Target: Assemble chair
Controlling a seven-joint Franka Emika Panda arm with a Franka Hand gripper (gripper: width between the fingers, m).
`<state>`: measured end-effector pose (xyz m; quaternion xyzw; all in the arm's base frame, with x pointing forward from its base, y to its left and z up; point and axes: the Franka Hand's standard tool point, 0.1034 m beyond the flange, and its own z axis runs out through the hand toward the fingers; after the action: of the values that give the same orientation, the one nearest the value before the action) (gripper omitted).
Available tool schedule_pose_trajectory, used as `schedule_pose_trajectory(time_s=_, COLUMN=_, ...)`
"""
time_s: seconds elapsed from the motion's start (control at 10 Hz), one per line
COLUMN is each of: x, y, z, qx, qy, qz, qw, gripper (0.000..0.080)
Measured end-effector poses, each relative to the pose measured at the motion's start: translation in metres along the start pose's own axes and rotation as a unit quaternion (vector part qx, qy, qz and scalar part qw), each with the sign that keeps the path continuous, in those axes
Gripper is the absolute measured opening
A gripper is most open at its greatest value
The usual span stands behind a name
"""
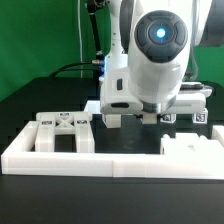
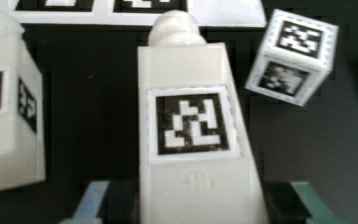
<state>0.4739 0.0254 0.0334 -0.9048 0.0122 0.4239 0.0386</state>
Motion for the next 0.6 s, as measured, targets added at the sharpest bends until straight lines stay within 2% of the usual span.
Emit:
schedule_pose_trajectory(time_s=0.2, x=-0.004, y=-0.016, z=-0.038, qx=0.017, qy=0.014, qz=0.020, qw=1.000, gripper=0.0295)
schedule_pose_trajectory(time_s=0.3, x=-0.008, y=-0.018, z=-0.047, qx=0.016, qy=0.014, qz=0.018, qw=1.000, gripper=0.0295)
schedule_pose_trajectory(time_s=0.5, x=0.000, y=-0.017, z=-0.049, qx=0.016, qy=0.038, qz=0.018, qw=0.999, gripper=0.0295)
schedule_pose_trajectory(time_s=0.6, x=0.008, y=-0.018, z=-0.055, qx=0.016, qy=0.074, qz=0.018, qw=0.997, gripper=0.0295)
